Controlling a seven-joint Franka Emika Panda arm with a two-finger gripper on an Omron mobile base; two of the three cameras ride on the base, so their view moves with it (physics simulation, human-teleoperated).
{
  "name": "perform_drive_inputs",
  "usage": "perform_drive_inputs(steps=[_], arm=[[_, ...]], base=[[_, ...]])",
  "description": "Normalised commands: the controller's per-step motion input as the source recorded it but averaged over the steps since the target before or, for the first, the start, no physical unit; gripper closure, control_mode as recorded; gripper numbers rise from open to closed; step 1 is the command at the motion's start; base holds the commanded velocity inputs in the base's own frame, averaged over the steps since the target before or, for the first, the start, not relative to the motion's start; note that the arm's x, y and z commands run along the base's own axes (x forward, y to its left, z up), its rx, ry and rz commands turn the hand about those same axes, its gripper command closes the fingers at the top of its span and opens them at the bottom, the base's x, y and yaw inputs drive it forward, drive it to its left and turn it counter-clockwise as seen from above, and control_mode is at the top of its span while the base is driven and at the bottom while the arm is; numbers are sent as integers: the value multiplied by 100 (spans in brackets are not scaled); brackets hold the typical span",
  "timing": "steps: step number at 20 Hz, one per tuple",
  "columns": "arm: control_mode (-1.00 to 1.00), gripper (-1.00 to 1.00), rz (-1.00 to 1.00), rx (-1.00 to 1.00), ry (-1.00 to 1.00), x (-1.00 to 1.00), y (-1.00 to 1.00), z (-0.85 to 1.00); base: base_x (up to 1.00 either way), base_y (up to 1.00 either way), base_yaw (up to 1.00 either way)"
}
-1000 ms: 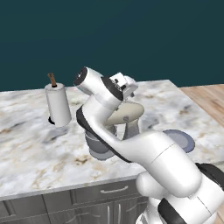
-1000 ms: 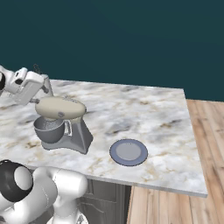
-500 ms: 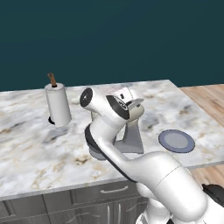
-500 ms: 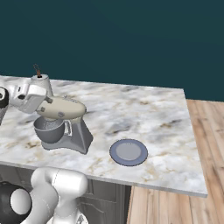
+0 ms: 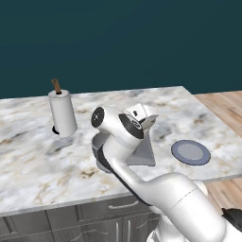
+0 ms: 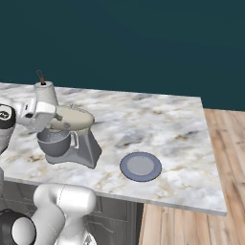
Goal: Add butter and sugar cubes to the stand mixer bowl and then turn on the stand mixer to begin making frosting.
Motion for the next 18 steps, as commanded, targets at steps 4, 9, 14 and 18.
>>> perform_drive_inputs(steps=[4,9,14,18], arm=[[-100,-100,-1,-2,0,1,0,-24],[-100,-100,0,-1,4,10,0,-19],[-100,-100,0,-1,3,29,0,-13],[-100,-100,0,-1,8,36,0,-1]], base=[[0,0,0],[0,0,0],[0,0,0],[0,0,0]])
